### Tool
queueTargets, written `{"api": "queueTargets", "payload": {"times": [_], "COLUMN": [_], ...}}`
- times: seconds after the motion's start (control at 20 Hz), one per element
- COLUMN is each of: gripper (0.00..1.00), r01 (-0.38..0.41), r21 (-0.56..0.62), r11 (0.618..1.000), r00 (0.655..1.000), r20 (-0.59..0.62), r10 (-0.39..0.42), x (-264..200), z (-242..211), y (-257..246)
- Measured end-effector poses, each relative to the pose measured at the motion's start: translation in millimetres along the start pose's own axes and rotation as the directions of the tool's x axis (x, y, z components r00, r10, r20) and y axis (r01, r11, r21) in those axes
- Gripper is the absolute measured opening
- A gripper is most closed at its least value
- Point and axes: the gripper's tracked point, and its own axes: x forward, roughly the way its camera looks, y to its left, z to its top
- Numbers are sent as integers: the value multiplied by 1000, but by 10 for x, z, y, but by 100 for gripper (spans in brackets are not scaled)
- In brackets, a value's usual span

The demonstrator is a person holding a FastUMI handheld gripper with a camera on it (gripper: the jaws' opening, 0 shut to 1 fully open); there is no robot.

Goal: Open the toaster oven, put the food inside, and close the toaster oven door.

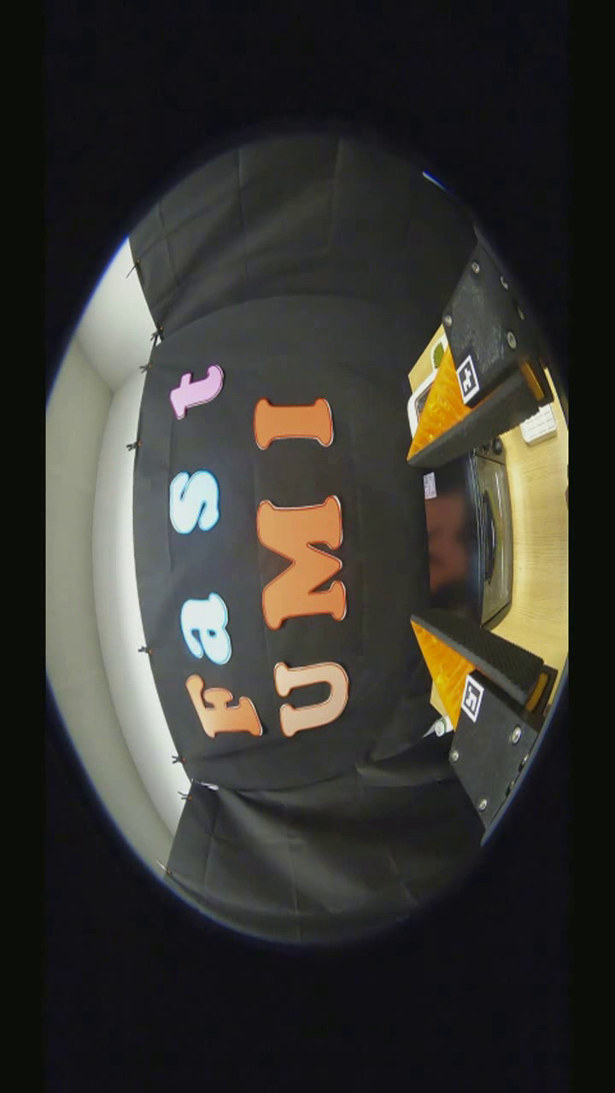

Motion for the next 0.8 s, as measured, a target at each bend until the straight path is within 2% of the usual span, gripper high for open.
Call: {"api": "queueTargets", "payload": {"times": [0.2, 0.4, 0.8], "gripper": [99, 99, 99], "r01": [43, 20, 38], "r21": [-57, -31, -39], "r11": [997, 999, 999], "r00": [999, 1000, 999], "r20": [11, 0, 15], "r10": [-42, -20, -38], "x": [8, 10, -40], "z": [11, -42, -47], "y": [-43, 31, -74]}}
